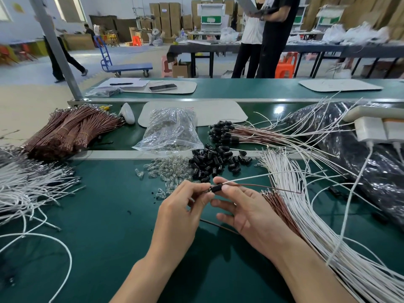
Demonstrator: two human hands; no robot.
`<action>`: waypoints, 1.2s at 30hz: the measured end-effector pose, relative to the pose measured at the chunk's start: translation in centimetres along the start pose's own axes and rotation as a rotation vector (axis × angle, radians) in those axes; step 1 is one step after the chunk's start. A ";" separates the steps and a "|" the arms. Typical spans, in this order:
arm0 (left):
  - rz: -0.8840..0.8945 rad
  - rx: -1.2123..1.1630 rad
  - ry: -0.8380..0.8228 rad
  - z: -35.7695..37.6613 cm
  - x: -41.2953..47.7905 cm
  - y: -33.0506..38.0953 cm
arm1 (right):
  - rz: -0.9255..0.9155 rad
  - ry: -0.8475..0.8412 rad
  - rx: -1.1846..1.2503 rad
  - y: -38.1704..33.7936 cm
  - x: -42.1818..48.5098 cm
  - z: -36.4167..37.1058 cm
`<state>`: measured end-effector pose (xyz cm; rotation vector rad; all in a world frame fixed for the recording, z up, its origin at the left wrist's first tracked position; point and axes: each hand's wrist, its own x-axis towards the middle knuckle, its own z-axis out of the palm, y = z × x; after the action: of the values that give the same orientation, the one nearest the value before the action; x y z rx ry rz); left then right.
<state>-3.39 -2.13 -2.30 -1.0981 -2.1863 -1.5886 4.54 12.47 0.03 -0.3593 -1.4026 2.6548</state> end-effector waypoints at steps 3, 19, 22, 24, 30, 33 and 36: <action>-0.010 -0.037 -0.001 0.1 0.0 0.0 | 0.026 -0.018 0.009 0.0 -0.1 0.0; -0.076 -0.075 -0.044 -0.1 0.0 -0.2 | -0.046 0.071 -0.002 0.0 -0.1 0.5; -0.036 -0.067 -0.046 0.0 -0.1 0.1 | -0.068 0.101 0.005 -0.1 -0.2 0.5; -0.009 -0.042 -0.049 0.0 0.0 0.1 | -0.072 0.114 0.006 -0.1 -0.2 0.6; 0.012 0.010 -0.007 0.1 0.1 0.0 | -0.053 0.133 0.029 -0.1 -0.2 0.8; 0.003 -0.020 0.003 0.2 0.0 0.1 | -0.054 0.129 0.053 0.0 -0.2 1.0; -0.015 -0.048 0.006 0.1 -0.1 0.1 | -0.058 0.107 0.052 -0.1 -0.4 1.0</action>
<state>-3.24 -2.04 -2.33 -1.0914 -2.1685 -1.6566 4.62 11.61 0.71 -0.4413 -1.2900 2.5794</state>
